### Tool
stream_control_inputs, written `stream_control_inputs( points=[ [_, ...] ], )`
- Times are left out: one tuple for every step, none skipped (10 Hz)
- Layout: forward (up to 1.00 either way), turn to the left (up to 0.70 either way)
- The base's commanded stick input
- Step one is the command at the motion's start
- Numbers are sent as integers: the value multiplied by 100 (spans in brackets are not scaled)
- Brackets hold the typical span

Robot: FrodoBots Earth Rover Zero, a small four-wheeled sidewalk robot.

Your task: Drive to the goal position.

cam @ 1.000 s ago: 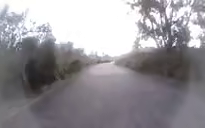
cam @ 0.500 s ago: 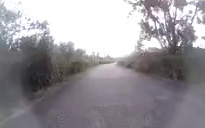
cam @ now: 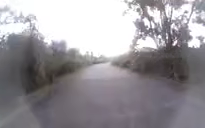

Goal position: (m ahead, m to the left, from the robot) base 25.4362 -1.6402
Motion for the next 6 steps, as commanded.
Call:
stream_control_inputs(
  points=[
    [85,0],
    [85,0],
    [85,0],
    [85,0],
    [85,0],
    [85,0]
  ],
)
